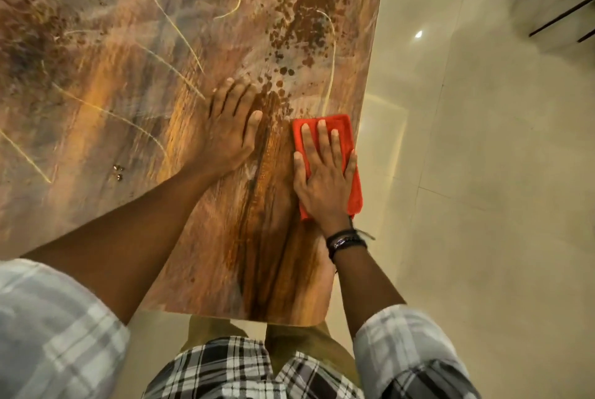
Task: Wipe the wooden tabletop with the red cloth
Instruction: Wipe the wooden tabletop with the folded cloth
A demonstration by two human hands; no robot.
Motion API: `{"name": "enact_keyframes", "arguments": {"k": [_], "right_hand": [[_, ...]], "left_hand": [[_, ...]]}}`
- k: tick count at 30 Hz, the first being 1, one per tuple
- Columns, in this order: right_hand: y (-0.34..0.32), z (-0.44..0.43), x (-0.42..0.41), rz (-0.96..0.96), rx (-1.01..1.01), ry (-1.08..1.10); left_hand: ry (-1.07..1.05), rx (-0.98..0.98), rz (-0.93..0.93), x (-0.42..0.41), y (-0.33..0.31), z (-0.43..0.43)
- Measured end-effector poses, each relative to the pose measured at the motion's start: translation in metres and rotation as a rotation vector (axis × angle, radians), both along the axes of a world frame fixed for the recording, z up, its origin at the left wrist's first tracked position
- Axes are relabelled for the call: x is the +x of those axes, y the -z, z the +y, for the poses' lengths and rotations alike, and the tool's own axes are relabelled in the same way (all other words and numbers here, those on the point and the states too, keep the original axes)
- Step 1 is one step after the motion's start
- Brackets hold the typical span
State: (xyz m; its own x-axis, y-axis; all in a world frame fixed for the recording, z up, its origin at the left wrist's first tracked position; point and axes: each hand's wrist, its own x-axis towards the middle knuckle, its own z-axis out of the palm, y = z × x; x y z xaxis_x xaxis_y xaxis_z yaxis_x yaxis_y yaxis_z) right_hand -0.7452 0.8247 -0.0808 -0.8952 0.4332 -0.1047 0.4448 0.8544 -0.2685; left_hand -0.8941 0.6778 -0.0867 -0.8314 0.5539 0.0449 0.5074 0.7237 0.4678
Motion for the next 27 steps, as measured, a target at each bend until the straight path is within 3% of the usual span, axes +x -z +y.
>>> {"name": "enact_keyframes", "arguments": {"k": [7,12,17,23,27], "right_hand": [[0.005,0.072,-0.096,0.013,-0.033,0.091],[0.009,0.087,-0.117,0.02,-0.016,0.104],[0.006,0.053,-0.094,0.041,-0.029,0.095],[0.001,-0.039,-0.009,0.091,-0.021,0.027],[-0.004,-0.072,0.037,0.019,-0.033,-0.021]], "left_hand": [[0.019,-0.013,0.044,-0.003,0.007,-0.001],[0.028,-0.051,0.064,-0.002,0.007,-0.002],[0.033,-0.063,0.071,-0.002,0.009,-0.005],[0.026,-0.059,0.089,-0.002,0.006,-0.005],[0.026,-0.071,0.154,-0.009,-0.001,0.0]]}}
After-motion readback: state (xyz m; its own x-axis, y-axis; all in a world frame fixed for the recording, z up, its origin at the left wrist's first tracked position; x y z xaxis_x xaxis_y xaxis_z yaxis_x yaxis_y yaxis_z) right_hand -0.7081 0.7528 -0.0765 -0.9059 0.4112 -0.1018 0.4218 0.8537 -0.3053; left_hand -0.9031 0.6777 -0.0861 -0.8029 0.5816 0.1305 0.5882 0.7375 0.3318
